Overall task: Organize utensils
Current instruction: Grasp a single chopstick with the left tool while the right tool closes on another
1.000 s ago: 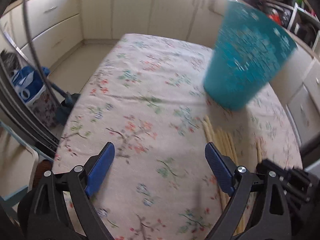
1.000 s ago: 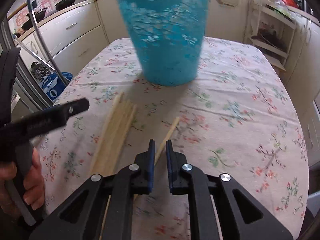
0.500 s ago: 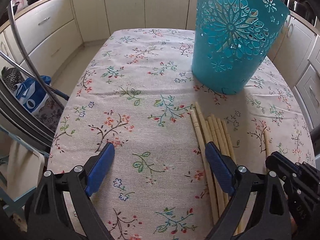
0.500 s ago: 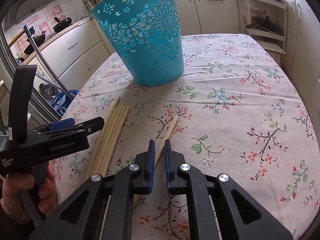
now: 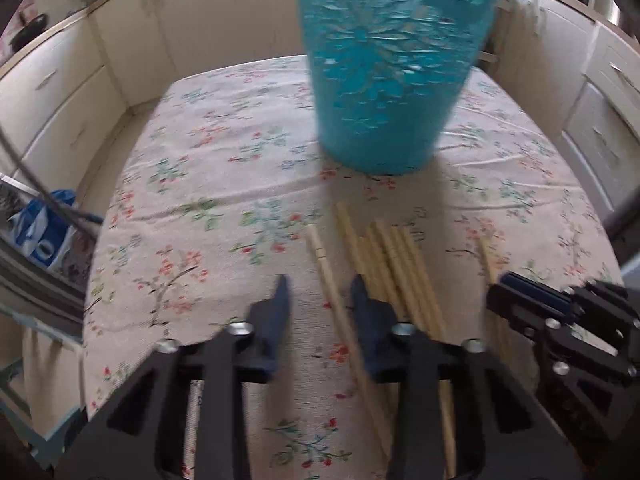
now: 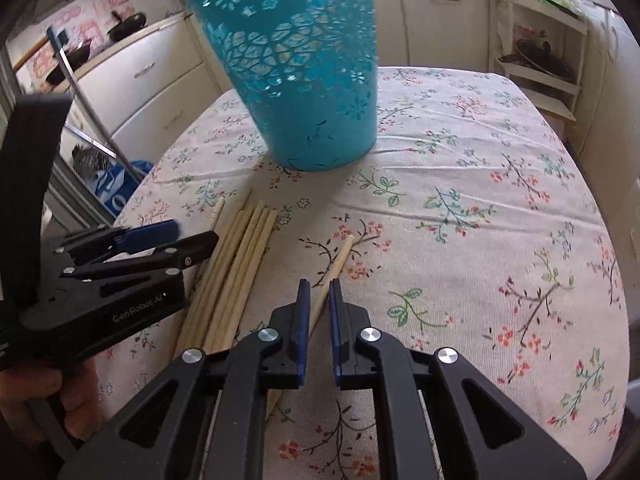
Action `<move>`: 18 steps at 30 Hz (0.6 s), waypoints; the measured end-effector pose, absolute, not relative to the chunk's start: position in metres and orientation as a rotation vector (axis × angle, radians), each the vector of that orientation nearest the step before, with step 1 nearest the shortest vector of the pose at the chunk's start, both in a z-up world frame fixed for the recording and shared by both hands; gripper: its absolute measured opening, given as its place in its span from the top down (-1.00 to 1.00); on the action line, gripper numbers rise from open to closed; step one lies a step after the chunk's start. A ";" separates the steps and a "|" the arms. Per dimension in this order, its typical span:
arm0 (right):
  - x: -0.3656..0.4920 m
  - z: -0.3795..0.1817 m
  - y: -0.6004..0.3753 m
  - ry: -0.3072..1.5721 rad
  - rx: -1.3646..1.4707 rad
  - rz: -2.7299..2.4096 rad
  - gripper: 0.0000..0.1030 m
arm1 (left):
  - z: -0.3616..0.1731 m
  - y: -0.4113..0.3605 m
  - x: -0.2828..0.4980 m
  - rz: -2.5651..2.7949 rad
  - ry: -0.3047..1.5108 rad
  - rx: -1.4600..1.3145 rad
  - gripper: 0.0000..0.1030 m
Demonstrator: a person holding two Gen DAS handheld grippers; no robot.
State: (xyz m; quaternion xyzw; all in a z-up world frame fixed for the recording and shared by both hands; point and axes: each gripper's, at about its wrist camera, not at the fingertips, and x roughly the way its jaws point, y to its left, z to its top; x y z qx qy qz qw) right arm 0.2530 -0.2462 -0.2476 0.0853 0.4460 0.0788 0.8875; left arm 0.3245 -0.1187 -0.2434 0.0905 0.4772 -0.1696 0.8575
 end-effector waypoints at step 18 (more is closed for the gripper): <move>0.254 -0.252 -0.264 0.943 0.283 0.201 0.81 | -0.221 -0.097 0.324 -0.492 1.012 0.061 0.91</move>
